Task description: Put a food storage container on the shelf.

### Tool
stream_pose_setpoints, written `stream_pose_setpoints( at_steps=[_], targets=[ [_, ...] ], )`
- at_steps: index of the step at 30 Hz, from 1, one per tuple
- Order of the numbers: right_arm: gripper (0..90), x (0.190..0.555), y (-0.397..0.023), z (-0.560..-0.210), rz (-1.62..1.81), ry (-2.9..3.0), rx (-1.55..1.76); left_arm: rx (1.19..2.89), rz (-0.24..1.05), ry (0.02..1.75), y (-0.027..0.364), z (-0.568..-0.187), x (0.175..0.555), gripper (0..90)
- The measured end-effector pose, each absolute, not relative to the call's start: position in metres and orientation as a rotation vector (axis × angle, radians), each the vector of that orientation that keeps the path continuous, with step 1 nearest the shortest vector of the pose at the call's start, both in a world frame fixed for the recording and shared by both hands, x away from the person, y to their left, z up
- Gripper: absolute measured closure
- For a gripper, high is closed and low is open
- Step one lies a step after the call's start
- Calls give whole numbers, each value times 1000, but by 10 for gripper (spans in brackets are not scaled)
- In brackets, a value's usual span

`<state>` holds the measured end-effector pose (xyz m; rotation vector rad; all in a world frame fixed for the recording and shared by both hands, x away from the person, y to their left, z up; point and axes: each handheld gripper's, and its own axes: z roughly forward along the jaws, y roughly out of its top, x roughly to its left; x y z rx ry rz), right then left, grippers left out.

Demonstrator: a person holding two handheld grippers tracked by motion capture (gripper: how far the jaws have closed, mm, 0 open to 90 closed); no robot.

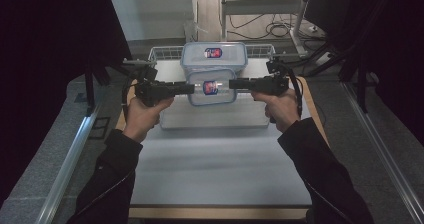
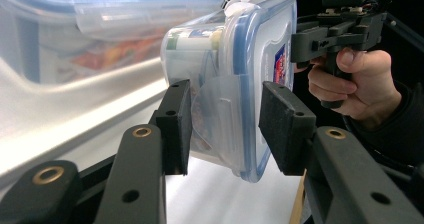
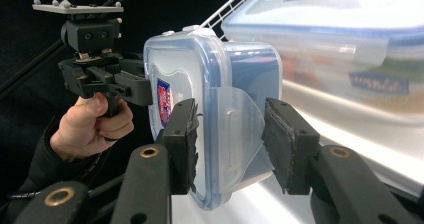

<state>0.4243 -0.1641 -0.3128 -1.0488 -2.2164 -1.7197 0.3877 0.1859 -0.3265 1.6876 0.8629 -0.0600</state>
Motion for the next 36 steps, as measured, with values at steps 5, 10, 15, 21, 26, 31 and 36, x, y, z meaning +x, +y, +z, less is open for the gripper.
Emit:
stream_pose_setpoints(
  at_steps=[5, 10, 15, 21, 26, 31, 36],
  targets=[
    [581, 432, -162, -304, -1728, -2212, -1054, 1683, -59, 862, 188, -318, 396, 574],
    [580, 440, -161, -294, -1748, -2197, -1052, 1678, -38, 860, 189, -306, 403, 574],
    [581, 448, -161, -286, -1766, -2188, -1052, 1673, -35, 859, 189, -297, 412, 574],
    [580, 458, -161, -279, -1775, -2172, -1076, 1657, -48, 866, 189, -289, 427, 575],
    [581, 468, -162, -274, -1786, -2158, -1087, 1652, -47, 871, 188, -282, 438, 574],
    [581, 477, -163, -270, -1799, -2135, -1099, 1636, -52, 887, 188, -277, 446, 573],
    [581, 485, -163, -267, -1813, -2111, -1109, 1622, -56, 899, 188, -274, 454, 573]
  ],
)
